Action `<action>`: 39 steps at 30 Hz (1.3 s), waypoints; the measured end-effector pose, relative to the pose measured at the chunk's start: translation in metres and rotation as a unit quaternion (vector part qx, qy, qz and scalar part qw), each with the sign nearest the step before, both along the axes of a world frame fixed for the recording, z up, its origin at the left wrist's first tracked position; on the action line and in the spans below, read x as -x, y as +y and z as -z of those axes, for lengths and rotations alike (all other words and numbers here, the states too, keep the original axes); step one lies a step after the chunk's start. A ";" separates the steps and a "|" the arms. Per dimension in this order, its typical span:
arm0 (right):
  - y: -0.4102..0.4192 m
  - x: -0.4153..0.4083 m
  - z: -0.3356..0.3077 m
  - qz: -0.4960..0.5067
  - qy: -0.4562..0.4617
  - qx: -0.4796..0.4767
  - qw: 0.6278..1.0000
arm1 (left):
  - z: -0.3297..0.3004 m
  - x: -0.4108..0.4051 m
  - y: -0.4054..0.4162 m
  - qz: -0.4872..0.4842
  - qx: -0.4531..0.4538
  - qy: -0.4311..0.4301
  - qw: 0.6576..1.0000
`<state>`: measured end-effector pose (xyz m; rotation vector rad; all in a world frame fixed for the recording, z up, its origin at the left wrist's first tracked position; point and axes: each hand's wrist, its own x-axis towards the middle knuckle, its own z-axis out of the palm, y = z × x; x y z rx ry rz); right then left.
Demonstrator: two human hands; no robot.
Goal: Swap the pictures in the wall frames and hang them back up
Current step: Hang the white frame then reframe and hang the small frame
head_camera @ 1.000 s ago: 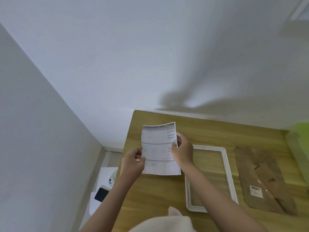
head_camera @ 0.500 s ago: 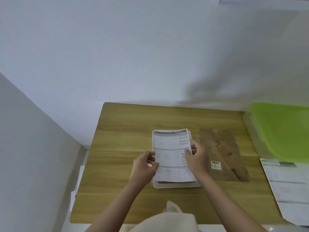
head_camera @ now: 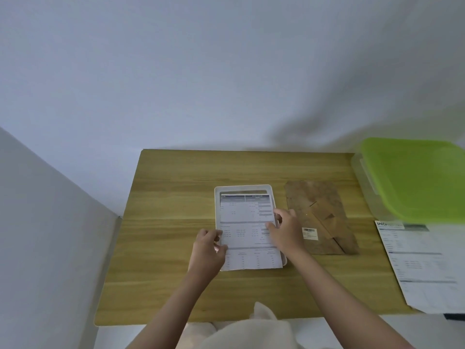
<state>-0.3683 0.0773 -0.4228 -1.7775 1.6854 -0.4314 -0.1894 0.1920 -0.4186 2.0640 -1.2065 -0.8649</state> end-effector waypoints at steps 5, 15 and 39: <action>-0.004 -0.001 0.003 0.009 0.009 0.000 1.000 | 0.003 -0.001 -0.003 0.008 -0.001 0.002 1.000; -0.005 0.009 -0.001 0.011 -0.056 0.008 0.998 | 0.003 0.010 -0.006 -0.018 0.015 -0.014 1.000; -0.054 0.198 -0.007 -0.005 0.053 -0.028 0.998 | -0.014 0.230 -0.088 -0.038 -0.104 -0.030 0.993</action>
